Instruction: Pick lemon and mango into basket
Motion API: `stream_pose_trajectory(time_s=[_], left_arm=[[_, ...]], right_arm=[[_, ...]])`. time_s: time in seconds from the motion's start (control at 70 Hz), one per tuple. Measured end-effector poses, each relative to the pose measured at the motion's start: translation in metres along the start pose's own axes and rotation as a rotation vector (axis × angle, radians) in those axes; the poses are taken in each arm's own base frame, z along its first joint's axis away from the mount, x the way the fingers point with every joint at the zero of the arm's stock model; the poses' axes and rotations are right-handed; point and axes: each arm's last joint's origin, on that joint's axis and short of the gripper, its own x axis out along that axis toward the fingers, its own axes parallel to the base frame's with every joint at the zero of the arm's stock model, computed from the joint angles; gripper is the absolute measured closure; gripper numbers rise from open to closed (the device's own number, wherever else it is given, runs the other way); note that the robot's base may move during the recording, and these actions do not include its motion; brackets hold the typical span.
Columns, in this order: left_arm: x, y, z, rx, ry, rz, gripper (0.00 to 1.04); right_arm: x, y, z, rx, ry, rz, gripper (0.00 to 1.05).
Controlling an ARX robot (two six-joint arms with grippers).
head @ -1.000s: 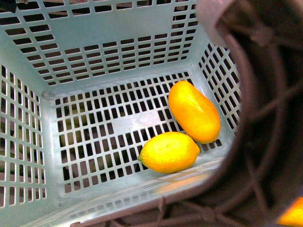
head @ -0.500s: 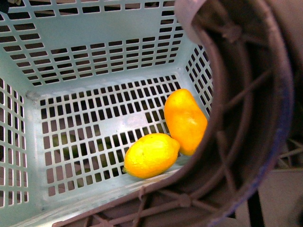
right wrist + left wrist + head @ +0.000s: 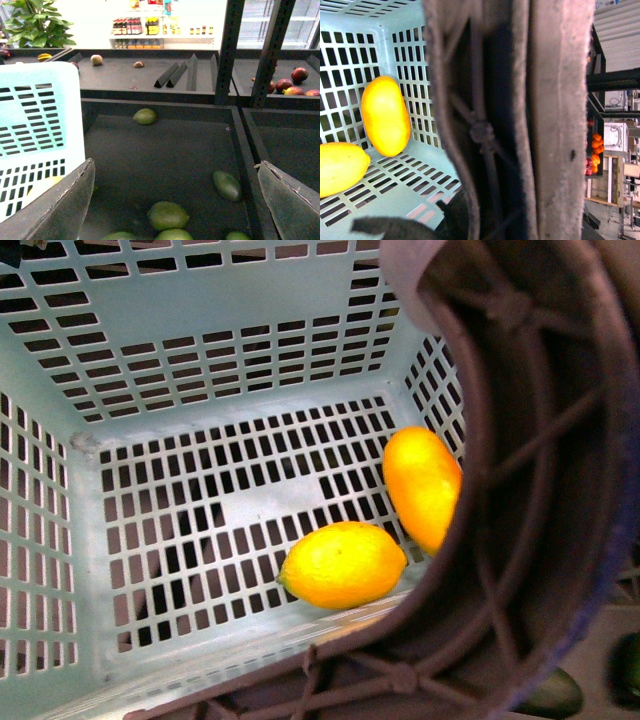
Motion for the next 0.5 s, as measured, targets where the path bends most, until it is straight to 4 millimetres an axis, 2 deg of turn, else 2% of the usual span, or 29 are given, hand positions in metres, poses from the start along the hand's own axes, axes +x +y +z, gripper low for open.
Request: stream_pose_trajectory(time_s=[0.5], left_arm=[[-0.0006,0.0012,0.0019,-0.002,-0.006,0.002,0.91]], right_arm=[[0.0000,0.0000,0.0000,0.000,0.000,0.006,0.09]])
